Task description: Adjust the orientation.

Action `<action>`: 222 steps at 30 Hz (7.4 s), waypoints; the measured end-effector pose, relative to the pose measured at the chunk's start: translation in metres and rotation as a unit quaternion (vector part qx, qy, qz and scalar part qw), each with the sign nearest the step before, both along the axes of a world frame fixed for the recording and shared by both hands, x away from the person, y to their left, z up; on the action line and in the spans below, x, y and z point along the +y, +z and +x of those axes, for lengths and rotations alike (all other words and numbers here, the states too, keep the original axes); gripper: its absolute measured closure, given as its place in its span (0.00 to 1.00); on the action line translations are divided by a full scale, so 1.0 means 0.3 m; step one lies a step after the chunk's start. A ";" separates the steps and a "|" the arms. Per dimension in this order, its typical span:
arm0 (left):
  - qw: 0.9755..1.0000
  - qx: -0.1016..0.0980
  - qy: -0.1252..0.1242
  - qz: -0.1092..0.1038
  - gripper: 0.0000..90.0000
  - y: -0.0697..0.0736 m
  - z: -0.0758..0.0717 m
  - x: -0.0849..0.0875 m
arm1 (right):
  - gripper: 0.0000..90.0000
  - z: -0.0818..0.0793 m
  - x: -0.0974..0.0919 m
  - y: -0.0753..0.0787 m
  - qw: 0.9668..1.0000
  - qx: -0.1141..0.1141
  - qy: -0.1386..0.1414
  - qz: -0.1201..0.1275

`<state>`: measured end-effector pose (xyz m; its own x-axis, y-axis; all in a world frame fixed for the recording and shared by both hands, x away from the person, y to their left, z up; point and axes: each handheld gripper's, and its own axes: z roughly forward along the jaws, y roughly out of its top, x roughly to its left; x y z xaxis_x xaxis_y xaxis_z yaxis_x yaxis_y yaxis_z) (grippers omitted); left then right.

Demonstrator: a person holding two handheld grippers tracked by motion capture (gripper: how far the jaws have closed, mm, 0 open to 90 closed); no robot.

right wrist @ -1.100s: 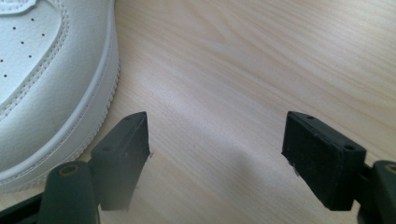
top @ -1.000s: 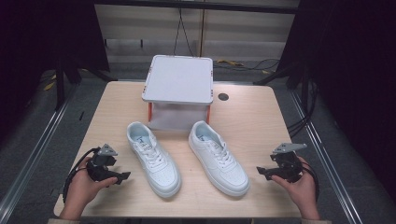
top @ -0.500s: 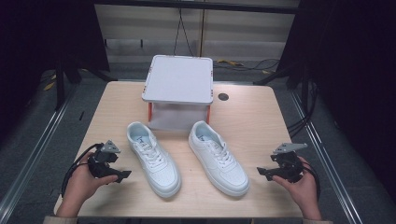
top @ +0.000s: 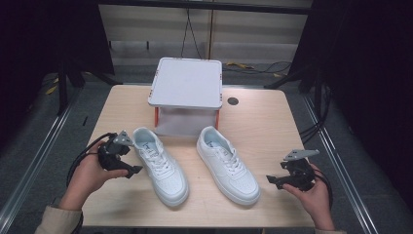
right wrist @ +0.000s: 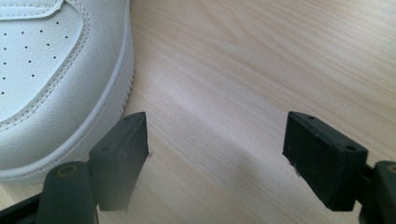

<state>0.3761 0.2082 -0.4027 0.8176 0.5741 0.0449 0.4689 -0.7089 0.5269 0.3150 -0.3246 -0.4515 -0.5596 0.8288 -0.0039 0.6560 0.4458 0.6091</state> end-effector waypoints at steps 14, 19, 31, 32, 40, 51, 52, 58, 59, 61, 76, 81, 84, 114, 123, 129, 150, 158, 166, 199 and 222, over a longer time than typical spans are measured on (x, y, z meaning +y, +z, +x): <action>0.991 0.052 -0.084 0.090 0.23 0.034 0.102 -0.091 | 0.24 -0.001 -0.012 -0.004 1.000 0.003 -0.001 0.003; 0.981 0.065 -0.127 0.130 0.23 0.018 0.137 -0.108 | 0.24 0.003 -0.010 -0.011 1.000 0.005 -0.001 0.003; 0.966 0.076 -0.178 0.173 0.31 0.001 0.197 -0.133 | 0.25 0.005 -0.010 -0.018 1.000 0.008 0.001 0.007; 0.966 0.080 -0.177 0.171 0.32 0.000 0.198 -0.133 | 0.25 0.004 -0.011 -0.019 1.000 0.008 0.000 0.009; 0.964 0.069 -0.165 0.196 0.54 0.016 0.194 -0.122 | 0.25 0.005 -0.016 -0.024 1.000 0.009 -0.001 0.012; 0.968 0.076 -0.159 0.177 0.80 0.036 0.167 -0.094 | 0.25 0.009 -0.008 -0.029 1.000 0.010 0.001 0.009; 0.969 0.063 -0.161 0.178 0.74 0.047 0.172 -0.087 | 0.25 0.009 -0.008 -0.027 1.000 0.009 0.001 0.009; 0.961 0.041 -0.206 0.177 0.47 0.057 0.214 -0.088 | 0.25 0.007 -0.002 -0.019 1.000 0.005 0.004 0.009; 0.957 0.042 -0.220 0.183 0.44 0.042 0.220 -0.094 | 0.25 0.007 0.000 -0.021 1.000 0.007 0.004 0.008; 0.951 0.058 -0.239 0.186 0.40 0.005 0.231 -0.104 | 0.25 0.008 0.001 -0.025 1.000 0.007 0.006 0.006; 0.966 0.143 -0.125 0.177 0.71 -0.081 0.167 -0.091 | 0.27 0.011 -0.009 -0.028 1.000 0.005 0.001 0.007; 0.971 0.126 -0.139 0.149 0.83 -0.081 0.063 -0.082 | 0.27 0.009 0.009 -0.018 1.000 0.000 0.007 0.006; 0.968 0.086 -0.166 0.166 0.73 -0.084 0.048 -0.078 | 0.27 0.011 0.022 -0.012 1.000 0.000 0.010 0.005; 0.981 0.126 -0.070 0.129 0.93 0.101 0.006 -0.129 | 0.27 0.011 0.014 0.006 1.000 -0.013 0.010 0.020; 0.990 0.085 0.013 0.113 0.93 0.104 0.124 -0.220 | 0.27 0.014 0.019 0.019 1.000 -0.019 0.014 0.016; 0.989 0.097 0.033 0.110 0.92 0.003 0.142 -0.297 | 0.27 0.014 -0.001 0.013 1.000 -0.015 0.009 0.020; 0.989 0.092 -0.042 0.111 0.51 -0.013 0.080 -0.258 | 0.26 0.017 0.018 0.009 1.000 -0.013 0.015 0.016; 0.981 0.100 -0.076 0.145 0.38 -0.041 0.049 -0.193 | 0.26 0.017 0.026 0.004 1.000 -0.010 0.017 0.014; 0.976 0.126 -0.093 0.150 0.82 -0.063 0.053 -0.207 | 0.26 0.023 0.032 -0.010 1.000 -0.004 0.018 0.013; 0.992 0.105 -0.031 0.063 0.85 -0.016 0.253 -0.384 | 0.27 0.028 0.029 0.023 0.999 -0.018 0.020 0.020; 0.987 0.081 -0.092 0.099 0.45 0.071 0.221 -0.312 | 0.81 0.342 0.309 0.409 0.996 0.009 0.081 0.041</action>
